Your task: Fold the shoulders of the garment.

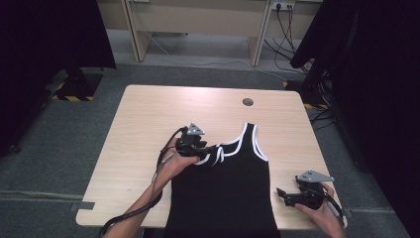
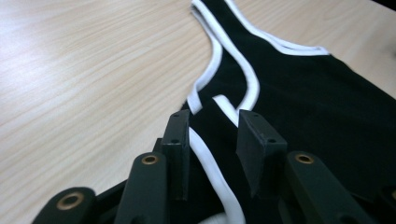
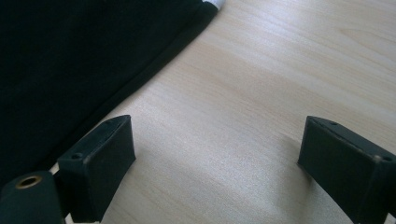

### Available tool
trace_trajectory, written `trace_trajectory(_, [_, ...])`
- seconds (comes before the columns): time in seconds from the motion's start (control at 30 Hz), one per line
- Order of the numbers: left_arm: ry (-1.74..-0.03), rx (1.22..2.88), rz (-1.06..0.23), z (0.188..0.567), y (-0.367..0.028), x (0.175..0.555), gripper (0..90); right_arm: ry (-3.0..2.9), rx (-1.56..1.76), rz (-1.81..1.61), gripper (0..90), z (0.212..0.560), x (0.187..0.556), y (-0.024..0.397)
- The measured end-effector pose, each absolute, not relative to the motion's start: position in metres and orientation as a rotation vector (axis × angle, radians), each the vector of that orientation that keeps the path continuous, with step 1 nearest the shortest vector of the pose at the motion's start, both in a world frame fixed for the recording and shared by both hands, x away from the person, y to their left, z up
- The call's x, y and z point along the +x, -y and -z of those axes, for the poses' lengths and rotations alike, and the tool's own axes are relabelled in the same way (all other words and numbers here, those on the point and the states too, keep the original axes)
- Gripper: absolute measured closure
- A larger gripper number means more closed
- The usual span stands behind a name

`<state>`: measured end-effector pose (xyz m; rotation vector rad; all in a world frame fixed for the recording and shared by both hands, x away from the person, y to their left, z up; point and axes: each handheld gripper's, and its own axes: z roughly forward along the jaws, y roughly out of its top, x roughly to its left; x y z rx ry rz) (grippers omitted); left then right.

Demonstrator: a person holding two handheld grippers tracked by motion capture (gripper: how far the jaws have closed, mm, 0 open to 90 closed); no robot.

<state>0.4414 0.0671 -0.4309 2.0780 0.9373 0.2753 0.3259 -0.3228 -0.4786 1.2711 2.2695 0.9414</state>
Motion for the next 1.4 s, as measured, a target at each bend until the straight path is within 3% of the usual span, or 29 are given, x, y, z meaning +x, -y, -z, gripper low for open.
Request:
trace_trajectory(0.27, [-0.996,2.123,-0.248,0.456,-0.051,0.466,54.5,-2.270,1.270,-0.941,10.9,0.479,0.326,0.323])
trace_trajectory(0.37, [-0.987,2.112,-0.228,0.459,-0.053,0.466,72.9,-2.270,1.270,-0.941,10.9,0.479,0.326,0.323])
trace_trajectory(0.43, [-0.980,2.110,-0.245,0.456,-0.054,0.463,80.5,-2.270,1.269,-0.941,10.9,0.479,0.326,0.323])
trace_trajectory(0.73, [-0.892,2.039,-0.256,0.427,-0.067,0.431,84.1,-2.270,1.270,-0.941,10.9,0.479,0.326,0.323])
trace_trajectory(1.1, [-0.782,2.065,-0.266,0.440,-0.081,0.362,80.6,-2.270,1.270,-0.941,10.9,0.479,0.326,0.323])
trace_trajectory(1.4, [-0.812,1.941,-0.245,0.429,-0.096,0.360,60.6,-2.267,1.274,-0.940,10.8,0.479,0.327,0.322])
